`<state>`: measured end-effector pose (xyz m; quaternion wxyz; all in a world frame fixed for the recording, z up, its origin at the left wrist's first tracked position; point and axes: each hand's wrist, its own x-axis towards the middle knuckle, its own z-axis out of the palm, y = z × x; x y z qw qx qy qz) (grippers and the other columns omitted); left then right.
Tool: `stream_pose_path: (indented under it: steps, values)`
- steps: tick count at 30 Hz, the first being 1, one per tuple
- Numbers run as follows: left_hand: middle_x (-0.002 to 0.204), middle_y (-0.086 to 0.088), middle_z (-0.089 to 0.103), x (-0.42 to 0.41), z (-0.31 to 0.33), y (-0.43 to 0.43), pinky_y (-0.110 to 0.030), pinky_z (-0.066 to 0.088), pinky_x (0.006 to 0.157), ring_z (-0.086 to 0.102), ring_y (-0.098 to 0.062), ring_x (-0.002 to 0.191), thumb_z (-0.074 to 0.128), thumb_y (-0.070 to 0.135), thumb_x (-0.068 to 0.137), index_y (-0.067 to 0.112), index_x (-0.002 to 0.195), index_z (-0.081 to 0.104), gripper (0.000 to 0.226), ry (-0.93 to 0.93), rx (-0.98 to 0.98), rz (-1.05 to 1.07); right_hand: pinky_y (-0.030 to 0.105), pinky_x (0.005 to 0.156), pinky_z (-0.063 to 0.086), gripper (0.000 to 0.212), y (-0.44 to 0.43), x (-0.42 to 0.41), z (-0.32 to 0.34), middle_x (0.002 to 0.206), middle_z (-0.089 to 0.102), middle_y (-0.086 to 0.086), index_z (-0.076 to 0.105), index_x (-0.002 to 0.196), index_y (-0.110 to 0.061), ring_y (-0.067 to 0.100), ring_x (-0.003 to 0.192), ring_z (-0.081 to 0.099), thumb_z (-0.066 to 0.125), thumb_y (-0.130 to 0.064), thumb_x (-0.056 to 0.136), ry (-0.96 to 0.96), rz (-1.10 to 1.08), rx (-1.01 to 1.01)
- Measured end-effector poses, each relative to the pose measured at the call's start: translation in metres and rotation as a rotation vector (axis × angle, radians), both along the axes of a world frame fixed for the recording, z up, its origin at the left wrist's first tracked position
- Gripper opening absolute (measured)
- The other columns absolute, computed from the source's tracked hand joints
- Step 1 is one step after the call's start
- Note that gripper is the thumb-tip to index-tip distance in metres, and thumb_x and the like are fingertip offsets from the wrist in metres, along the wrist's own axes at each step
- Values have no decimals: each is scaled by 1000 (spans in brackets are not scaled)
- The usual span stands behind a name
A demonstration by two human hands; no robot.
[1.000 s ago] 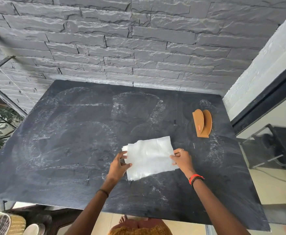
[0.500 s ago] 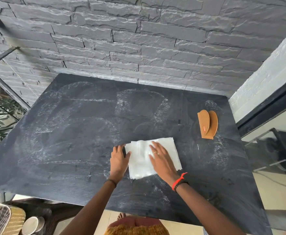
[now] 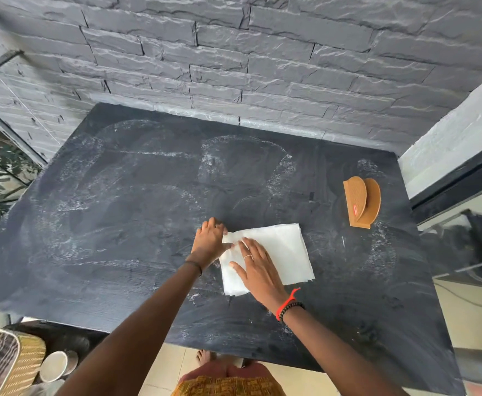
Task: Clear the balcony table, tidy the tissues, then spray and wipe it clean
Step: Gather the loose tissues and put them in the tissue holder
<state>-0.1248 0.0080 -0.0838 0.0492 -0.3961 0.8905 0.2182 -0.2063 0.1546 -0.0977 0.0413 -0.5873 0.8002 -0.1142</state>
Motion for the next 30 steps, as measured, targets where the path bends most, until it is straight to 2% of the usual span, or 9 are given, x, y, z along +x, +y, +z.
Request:
stream_pose_path:
  steps: [4, 8, 10, 12, 16, 19, 23, 26, 30]
  values:
    - [126, -8, 53, -7, 6, -14, -38, 37, 101, 48, -26, 121, 70, 39, 82, 13, 112, 64, 41, -60, 131, -33, 31, 75, 52, 58, 5, 32, 12, 100, 58, 1, 59, 112, -12, 19, 90, 55, 38, -62, 88, -13, -170, -10]
    - [127, -10, 60, -16, 16, -23, -35, 45, 96, 55, -27, 118, 70, 34, 83, 7, 118, 61, 45, -88, 296, -50, 32, 70, 51, 79, 0, 50, 17, 93, 57, 1, 59, 110, -9, 20, 84, 56, 43, -77, 72, -70, -322, 100]
    - [123, -10, 61, -19, 24, -26, -26, 51, 78, 62, -29, 109, 72, 30, 83, 4, 119, 59, 46, -74, 362, -16, 33, 69, 51, 82, -3, 56, 18, 93, 57, 1, 59, 109, -8, 21, 83, 56, 51, -77, 66, -81, -379, 105]
    - [117, -14, 63, -22, 34, -25, -22, 53, 62, 69, -32, 94, 73, 23, 83, 2, 116, 57, 42, -45, 476, 18, 33, 68, 50, 79, -5, 59, 18, 91, 57, 1, 59, 107, -8, 20, 82, 57, 61, -73, 61, -96, -427, 106]
    - [113, -20, 66, -29, 47, -24, -28, 56, 72, 66, -16, 65, 72, 16, 84, 14, 79, 51, 21, -39, 669, 55, 32, 66, 50, 57, -6, 60, 24, 89, 57, 0, 58, 99, -13, 20, 81, 58, 77, -50, 59, -116, -479, 108]
    - [108, -21, 68, -34, 52, -23, -26, 55, 73, 63, -5, 55, 69, 13, 86, 8, 92, 52, 19, -18, 766, 87, 33, 65, 50, 43, -4, 53, 30, 89, 59, 1, 59, 97, -14, 21, 82, 59, 77, -31, 61, -154, -484, 109]
    - [81, -11, 67, -45, 59, -23, -24, 55, 71, 66, -7, 60, 68, 17, 87, 0, 118, 51, 39, 28, 853, 99, 35, 84, 47, 36, 2, 24, 42, 109, 63, 8, 53, 122, -9, 28, 103, 59, 56, -19, 87, -387, -526, 43]
    - [78, -8, 65, -59, 65, -21, -19, 56, 60, 64, -12, 65, 63, 34, 90, 0, 108, 59, 38, 90, 877, 136, 29, 76, 43, 39, 11, -11, 52, 110, 65, 12, 50, 127, -7, 30, 104, 60, 53, -16, 90, -651, -613, 8]
    - [77, -8, 64, -77, 68, -11, -21, 52, 55, 63, -13, 61, 49, 50, 93, 6, 88, 56, 45, 189, 866, 204, 33, 75, 47, 32, 28, -64, 57, 105, 67, 11, 60, 113, -4, 31, 96, 63, 61, -14, 83, -770, -699, 9]
